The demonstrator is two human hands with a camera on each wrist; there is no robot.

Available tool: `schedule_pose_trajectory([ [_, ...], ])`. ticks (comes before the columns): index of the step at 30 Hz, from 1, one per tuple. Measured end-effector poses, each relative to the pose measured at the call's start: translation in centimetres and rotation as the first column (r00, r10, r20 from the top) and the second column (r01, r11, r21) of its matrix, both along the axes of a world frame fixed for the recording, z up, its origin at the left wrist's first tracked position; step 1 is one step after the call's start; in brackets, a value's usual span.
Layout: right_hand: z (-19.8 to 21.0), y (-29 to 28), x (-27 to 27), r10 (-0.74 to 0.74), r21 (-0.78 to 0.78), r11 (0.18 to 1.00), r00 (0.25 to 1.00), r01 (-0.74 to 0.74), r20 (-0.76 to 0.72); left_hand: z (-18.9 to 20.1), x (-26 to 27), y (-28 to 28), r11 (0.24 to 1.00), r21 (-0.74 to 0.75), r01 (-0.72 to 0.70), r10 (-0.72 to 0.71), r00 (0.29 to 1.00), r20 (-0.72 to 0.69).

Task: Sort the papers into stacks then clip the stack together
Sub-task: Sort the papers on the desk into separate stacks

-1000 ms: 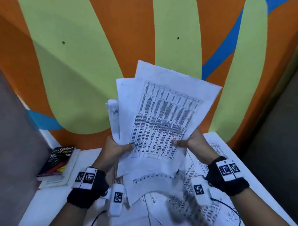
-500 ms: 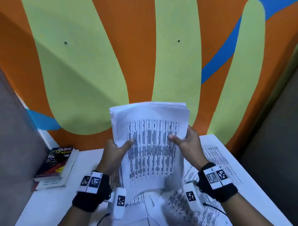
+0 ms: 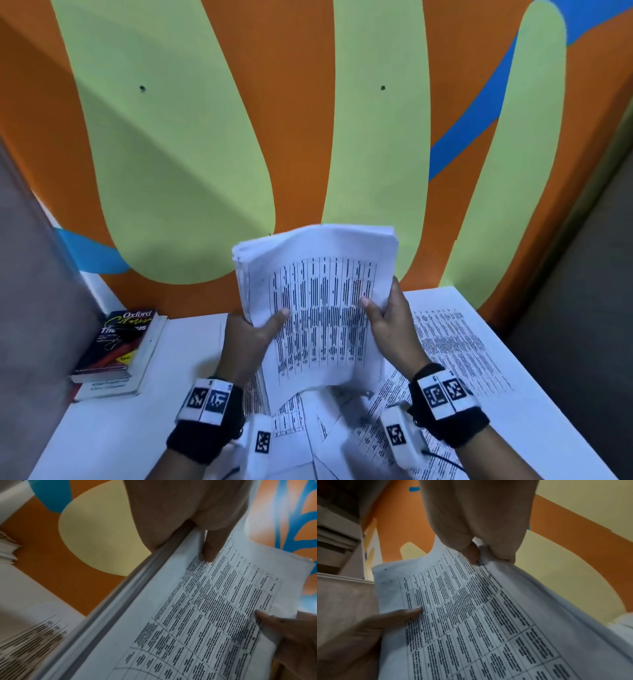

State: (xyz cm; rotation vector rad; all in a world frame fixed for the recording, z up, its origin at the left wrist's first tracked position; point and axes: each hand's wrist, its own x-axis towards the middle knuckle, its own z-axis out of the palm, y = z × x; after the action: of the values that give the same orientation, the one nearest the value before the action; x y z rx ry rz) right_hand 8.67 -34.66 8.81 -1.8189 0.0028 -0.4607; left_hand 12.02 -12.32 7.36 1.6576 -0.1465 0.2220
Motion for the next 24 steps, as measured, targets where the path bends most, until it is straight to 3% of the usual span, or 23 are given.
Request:
schedule_pose_trajectory([
  [3, 1.2, -0.3, 0.2, 0.026, -0.067, 0.998, 0.998, -0.023, 0.052, 1.0, -0.2, 0.4, 0.999, -0.023, 0.036, -0.035, 0.998, 0.056],
  [6, -1.2, -0.3, -0.3, 0.021, -0.134, 0.99, 0.994, -0.036, -0.109, -0.6, -1.4, -0.4, 0.997, 0.046, 0.067, -0.065, 0.997, -0.037],
  [10, -6.0, -1.8, -1.4, 0.025, -0.285, 0.948, 0.922, -0.145, -0.386, -2.8, -1.6, -1.5, 0.985, 0.152, -0.078, 0.093, 0.992, -0.089],
  [13, -8.5, -7.4, 0.3, -0.164, -0.423, 0.905, 0.884, -0.041, -0.437, -2.2, -1.3, -1.0, 0.974, 0.169, -0.149, 0.16, 0.986, -0.05],
  [15, -9.8, -11.9, 1.5, -0.413, -0.551, 0.824, 0.807, 0.135, -0.421, -2.2, -1.1, -0.4, 0.968, 0.173, -0.179, 0.186, 0.982, -0.023],
  [17, -10.7, -16.0, 2.1, -0.605, -0.64, 0.732, 0.655, 0.233, -0.453, -2.3, -1.1, 0.2, 0.959, 0.185, -0.213, 0.219, 0.975, -0.017],
  [20, -11.9, -20.3, 1.9, -0.722, -0.694, 0.671, 0.444, 0.262, -0.531, -2.5, -1.3, 0.6, 0.953, 0.186, -0.238, 0.244, 0.97, -0.011],
  [24, -15.2, -23.9, 1.7, -0.721, -0.723, 0.668, 0.395, 0.176, -0.57, -2.4, -1.6, 0.5, 0.953, 0.168, -0.253, 0.258, 0.966, -0.01],
])
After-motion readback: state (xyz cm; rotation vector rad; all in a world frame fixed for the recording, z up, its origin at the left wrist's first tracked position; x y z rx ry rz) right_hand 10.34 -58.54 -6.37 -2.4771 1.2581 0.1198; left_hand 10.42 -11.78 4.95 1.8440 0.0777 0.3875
